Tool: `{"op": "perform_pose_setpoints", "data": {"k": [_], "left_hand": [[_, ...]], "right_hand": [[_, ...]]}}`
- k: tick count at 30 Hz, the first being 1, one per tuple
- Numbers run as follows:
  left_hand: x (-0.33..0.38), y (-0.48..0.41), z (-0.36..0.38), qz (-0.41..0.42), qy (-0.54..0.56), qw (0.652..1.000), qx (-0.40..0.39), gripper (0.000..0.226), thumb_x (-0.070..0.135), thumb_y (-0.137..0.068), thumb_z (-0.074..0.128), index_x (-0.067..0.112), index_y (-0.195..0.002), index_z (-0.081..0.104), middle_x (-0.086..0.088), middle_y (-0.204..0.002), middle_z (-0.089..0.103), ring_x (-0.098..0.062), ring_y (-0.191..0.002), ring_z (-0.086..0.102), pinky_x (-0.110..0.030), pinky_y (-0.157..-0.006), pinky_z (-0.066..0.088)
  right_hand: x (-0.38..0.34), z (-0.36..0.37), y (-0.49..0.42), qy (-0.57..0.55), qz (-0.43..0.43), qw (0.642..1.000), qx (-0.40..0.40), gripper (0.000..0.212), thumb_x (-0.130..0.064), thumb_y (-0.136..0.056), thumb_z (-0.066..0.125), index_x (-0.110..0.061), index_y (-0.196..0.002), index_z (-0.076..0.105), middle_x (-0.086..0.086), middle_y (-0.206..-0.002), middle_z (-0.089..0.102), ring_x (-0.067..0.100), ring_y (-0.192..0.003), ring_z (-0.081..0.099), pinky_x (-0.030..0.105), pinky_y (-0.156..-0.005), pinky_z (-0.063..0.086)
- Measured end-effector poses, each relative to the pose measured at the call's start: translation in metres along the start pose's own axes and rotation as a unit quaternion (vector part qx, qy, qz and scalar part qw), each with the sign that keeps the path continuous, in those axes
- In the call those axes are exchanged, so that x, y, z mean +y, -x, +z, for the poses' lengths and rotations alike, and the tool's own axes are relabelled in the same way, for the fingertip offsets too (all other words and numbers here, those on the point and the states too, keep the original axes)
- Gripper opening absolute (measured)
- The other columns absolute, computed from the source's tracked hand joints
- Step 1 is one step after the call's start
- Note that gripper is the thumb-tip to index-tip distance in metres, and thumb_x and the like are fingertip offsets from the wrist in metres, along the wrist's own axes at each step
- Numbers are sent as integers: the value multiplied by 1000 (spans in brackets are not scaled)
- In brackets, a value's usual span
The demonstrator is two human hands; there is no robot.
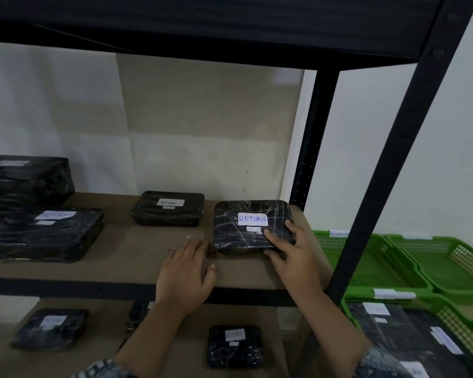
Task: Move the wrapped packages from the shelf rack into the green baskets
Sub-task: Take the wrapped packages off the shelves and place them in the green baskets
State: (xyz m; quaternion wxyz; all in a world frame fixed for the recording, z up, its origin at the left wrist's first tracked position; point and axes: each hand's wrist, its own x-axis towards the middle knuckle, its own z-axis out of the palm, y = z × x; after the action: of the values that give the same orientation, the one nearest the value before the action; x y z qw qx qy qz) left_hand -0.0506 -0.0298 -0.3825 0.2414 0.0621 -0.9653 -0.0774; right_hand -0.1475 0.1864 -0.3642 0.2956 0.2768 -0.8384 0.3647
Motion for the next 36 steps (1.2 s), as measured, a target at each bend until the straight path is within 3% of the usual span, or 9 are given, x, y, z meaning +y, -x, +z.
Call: {"op": "perform_pose_setpoints", "data": {"k": [5, 8, 12, 16, 21, 25, 29, 32, 36], "left_hand": [[0, 0, -2, 10, -4, 1000, -6, 61, 47, -86, 25, 12, -130, 49, -7, -136, 49, -24, -132, 36, -43, -107, 30], [0, -1, -2, 17, 4, 999, -33, 70, 52, -85, 13, 15, -139, 38, -6, -146, 38, -23, -139, 23, -44, -113, 20], [8, 14, -7, 21, 21, 999, -37, 73, 52, -84, 9, 16, -144, 30, -5, -150, 31, -22, -141, 15, -43, -114, 12], [17, 51, -8, 30, -2, 999, -32, 68, 49, -88, 17, 13, -143, 32, -8, -149, 33, -25, -140, 19, -46, -113, 15], [31, 93, -13, 37, -12, 999, -25, 68, 48, -86, 26, 10, -143, 32, -9, -150, 29, -25, -140, 17, -47, -111, 17], [51, 123, -13, 38, -15, 998, -45, 71, 46, -81, 26, 12, -143, 32, -10, -150, 29, -25, -140, 15, -45, -110, 14], [77, 144, -6, 50, -18, 997, -60, 67, 46, -82, 34, 13, -141, 35, -10, -147, 37, -27, -138, 26, -45, -109, 17], [101, 151, 1, 71, -14, 994, -76, 65, 46, -82, 36, 12, -137, 41, -10, -141, 45, -29, -133, 35, -45, -105, 22], [139, 152, 13, 113, 24, 990, -85, 61, 43, -81, 44, 12, -134, 46, -10, -136, 50, -28, -130, 40, -46, -103, 31]], "right_hand": [[-6, -5, 19, -27, -5, 999, 28, 44, -8, -69, 82, -24, -110, 71, 16, -132, 53, 23, -119, 52, 32, -97, 45], [-13, -11, 34, -37, -4, 998, 58, 46, -9, -68, 83, -24, -110, 70, 14, -132, 54, 15, -121, 47, 32, -97, 45], [-23, -22, 62, -43, -17, 995, 88, 50, -6, -67, 83, -24, -111, 69, 13, -132, 52, 16, -123, 44, 32, -95, 46], [-27, -37, 94, -39, -28, 995, 84, 50, -4, -68, 82, -24, -113, 69, 6, -137, 46, 7, -126, 40, 8, -92, 41], [-31, -66, 133, -33, -15, 997, 69, 52, -2, -68, 81, -22, -114, 69, 6, -137, 46, 9, -127, 41, 24, -97, 44], [-28, -92, 166, -31, -13, 997, 67, 43, -6, -73, 74, -20, -114, 69, 9, -135, 48, -11, -128, 32, 12, -99, 35], [-17, -117, 201, -42, -2, 997, 58, 45, -7, -73, 73, -21, -115, 68, 9, -137, 46, 12, -128, 39, 8, -103, 30], [-2, -136, 225, -30, 26, 997, 63, 40, -15, -75, 70, -24, -114, 69, 3, -139, 44, 15, -128, 43, 15, -104, 35], [21, -169, 243, 25, 54, 996, 71, 33, -29, -78, 64, -24, -110, 70, 10, -134, 49, 14, -121, 46, 11, -99, 36]]}}
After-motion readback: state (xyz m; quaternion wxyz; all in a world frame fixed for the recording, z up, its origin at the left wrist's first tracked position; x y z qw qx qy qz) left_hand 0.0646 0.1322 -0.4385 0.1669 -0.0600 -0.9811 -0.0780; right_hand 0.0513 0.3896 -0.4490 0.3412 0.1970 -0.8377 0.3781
